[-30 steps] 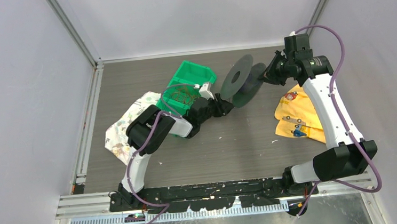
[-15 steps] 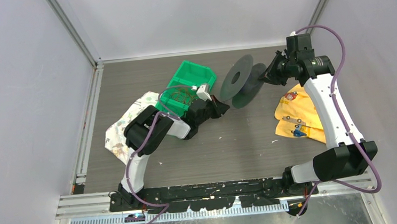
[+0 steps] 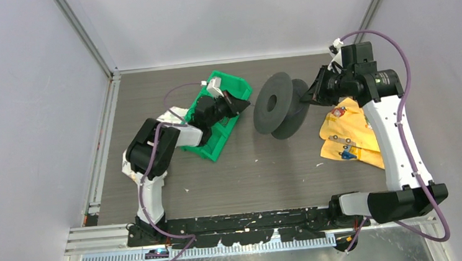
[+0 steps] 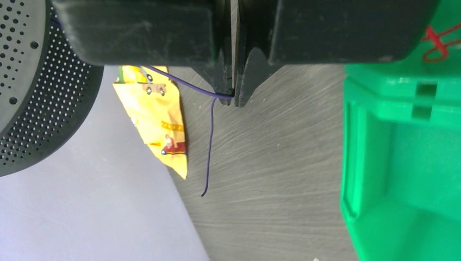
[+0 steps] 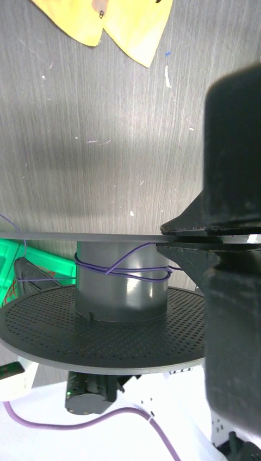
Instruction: Wrap the cables
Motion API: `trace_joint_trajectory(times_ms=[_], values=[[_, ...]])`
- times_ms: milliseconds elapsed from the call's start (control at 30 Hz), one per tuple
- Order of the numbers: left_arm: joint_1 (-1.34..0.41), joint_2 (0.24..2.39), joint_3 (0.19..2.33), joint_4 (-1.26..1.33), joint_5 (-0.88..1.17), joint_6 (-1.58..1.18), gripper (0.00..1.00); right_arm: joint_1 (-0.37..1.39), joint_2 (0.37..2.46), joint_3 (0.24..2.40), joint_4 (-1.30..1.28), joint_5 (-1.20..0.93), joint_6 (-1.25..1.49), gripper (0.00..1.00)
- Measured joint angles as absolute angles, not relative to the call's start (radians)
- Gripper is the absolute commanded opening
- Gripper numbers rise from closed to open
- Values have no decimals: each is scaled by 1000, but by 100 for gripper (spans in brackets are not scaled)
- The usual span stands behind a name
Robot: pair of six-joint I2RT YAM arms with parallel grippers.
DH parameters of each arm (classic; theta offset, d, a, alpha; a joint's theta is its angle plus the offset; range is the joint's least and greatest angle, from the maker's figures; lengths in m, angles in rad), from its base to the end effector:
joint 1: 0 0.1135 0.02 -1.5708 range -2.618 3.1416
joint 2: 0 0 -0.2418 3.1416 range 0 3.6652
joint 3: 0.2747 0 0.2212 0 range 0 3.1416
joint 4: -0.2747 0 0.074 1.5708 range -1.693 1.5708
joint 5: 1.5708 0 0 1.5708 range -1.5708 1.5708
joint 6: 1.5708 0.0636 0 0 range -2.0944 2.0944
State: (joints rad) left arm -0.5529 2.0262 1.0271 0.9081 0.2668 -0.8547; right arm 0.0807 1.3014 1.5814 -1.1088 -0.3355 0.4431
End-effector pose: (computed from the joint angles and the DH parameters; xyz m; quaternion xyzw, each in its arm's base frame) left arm 0.3544 -0.2384 0.1718 -0.0214 0.7371 -0.5073 0.4459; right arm 0.2318 0.0398 0.3643 0.1061 0.9147 0.2428 0.3050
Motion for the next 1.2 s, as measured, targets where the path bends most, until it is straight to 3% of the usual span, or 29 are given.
trace_joint_trajectory(times_ms=[467, 900, 967, 1100, 1200], values=[[-505, 2024, 1372, 783, 593, -823, 0, 78, 1256, 1584, -1122, -471, 384, 1], [-566, 1860, 1390, 527, 749, -521, 1, 136, 1346, 1537, -1158, -526, 314, 1], [-595, 1830, 1390, 486, 744, -454, 9, 146, 1360, 1533, -1176, -519, 305, 1], [-612, 1807, 1389, 453, 749, -402, 38, 151, 1361, 1521, -1192, -502, 305, 1], [-613, 1804, 1387, 449, 760, -408, 42, 154, 1362, 1507, -1189, -492, 310, 1]])
